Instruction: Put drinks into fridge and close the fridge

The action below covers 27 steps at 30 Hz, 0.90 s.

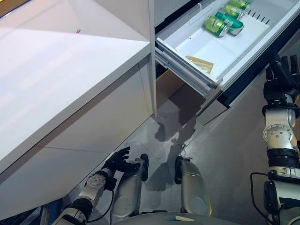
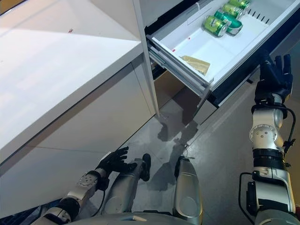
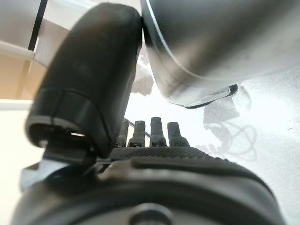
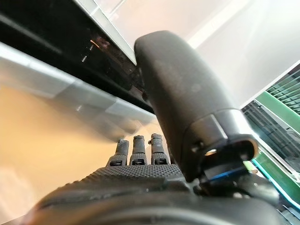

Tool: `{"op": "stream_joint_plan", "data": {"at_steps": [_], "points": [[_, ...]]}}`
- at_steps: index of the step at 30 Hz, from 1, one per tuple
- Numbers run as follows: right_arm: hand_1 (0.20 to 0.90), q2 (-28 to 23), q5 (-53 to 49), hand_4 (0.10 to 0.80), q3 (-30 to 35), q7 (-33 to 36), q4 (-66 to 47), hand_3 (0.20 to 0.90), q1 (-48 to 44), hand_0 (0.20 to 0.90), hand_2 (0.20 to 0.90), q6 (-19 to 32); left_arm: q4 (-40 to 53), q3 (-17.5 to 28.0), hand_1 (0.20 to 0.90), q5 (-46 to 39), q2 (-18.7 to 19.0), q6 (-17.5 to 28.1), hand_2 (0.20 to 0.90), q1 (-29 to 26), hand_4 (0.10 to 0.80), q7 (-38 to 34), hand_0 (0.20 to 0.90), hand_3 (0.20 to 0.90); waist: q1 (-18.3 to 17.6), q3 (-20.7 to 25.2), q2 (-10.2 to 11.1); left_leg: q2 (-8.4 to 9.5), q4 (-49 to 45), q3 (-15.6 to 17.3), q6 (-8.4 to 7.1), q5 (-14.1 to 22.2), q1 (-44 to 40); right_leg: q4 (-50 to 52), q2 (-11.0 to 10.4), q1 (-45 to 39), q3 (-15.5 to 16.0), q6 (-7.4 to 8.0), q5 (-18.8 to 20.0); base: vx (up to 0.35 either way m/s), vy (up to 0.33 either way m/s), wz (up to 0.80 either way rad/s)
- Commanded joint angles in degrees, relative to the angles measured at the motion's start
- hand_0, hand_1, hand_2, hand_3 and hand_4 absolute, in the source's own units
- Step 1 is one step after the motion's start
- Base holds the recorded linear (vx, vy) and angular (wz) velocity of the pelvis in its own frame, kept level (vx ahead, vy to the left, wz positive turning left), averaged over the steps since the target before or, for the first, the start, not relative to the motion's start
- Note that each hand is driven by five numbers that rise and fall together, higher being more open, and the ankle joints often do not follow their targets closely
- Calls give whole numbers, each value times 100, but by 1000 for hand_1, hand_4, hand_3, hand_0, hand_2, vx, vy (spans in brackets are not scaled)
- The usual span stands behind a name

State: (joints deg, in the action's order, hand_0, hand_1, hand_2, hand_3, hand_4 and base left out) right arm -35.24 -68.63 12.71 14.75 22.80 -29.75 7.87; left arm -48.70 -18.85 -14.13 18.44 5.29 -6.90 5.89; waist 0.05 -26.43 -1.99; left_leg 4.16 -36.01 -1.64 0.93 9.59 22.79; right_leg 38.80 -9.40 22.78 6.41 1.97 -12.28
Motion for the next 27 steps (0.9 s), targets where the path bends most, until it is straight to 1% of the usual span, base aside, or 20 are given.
{"op": "stream_joint_plan", "data": {"at_steps": [1, 8, 11, 15, 17, 21, 24, 27], "points": [[900, -237, -71, 800, -786, -653, -163, 900, -881, 900, 900, -231, 120, -257, 900, 108, 244, 5, 900, 670, 800, -85, 900, 900, 490, 87, -25, 389, 109, 50, 495, 605, -322, 429, 279, -241, 355, -545, -500, -13, 62, 3], [900, -371, 423, 800, -1265, -814, 427, 900, -1621, 900, 900, -449, 230, -369, 900, 7, 258, 24, 900, 715, 800, -54, 900, 900, 706, 29, -136, 456, 208, -106, 441, 474, -289, 508, 189, -223, 439, -570, -535, 23, 46, 9], [900, -592, 1291, 800, -1631, -836, 986, 900, -2060, 900, 900, -395, 261, -417, 900, -8, 316, -29, 900, 750, 800, 1, 900, 900, 837, 39, -171, 474, 351, -198, 408, 402, -367, 486, 137, -312, 511, -571, -555, 56, 32, 15], [900, -854, 1527, 800, -1930, -935, 1492, 900, -2449, 900, 900, -507, 277, -453, 900, -32, 363, 16, 900, 857, 800, 19, 900, 900, 979, 82, -195, 474, 587, -301, 388, 307, -514, 377, 60, -488, 616, -557, -557, 72, 33, 35], [900, -878, 1494, 800, -1978, -898, 1668, 900, -2562, 900, 900, -485, 233, -454, 900, -53, 376, 66, 900, 888, 800, 33, 900, 900, 1037, 108, -199, 468, 716, -347, 371, 262, -603, 284, 32, -600, 661, -535, -545, 73, 29, 25], [900, -860, 1579, 800, -2023, -797, 1879, 900, -2713, 900, 900, -469, 228, -450, 900, -37, 406, 27, 900, 910, 800, 60, 900, 900, 1122, 163, -199, 453, 887, -425, 352, 217, -752, 117, -9, -788, 737, -491, -516, 56, 8, 24], [900, -875, 1615, 800, -2016, -705, 1965, 900, -2754, 900, 900, -453, 212, -428, 900, 38, 440, 22, 900, 936, 800, 110, 900, 900, 1168, 216, -182, 428, 1019, -464, 338, 190, -878, -89, -6, -967, 790, -450, -460, 44, -17, 24], [900, -864, 1627, 800, -1969, -550, 1987, 900, -2734, 900, 900, -395, 195, -406, 900, 101, 468, 2, 900, 964, 800, 157, 900, 900, 1167, 277, -155, 409, 1100, -469, 341, 197, -989, -271, 11, -1098, 778, -401, -400, 30, -20, 15]]}}
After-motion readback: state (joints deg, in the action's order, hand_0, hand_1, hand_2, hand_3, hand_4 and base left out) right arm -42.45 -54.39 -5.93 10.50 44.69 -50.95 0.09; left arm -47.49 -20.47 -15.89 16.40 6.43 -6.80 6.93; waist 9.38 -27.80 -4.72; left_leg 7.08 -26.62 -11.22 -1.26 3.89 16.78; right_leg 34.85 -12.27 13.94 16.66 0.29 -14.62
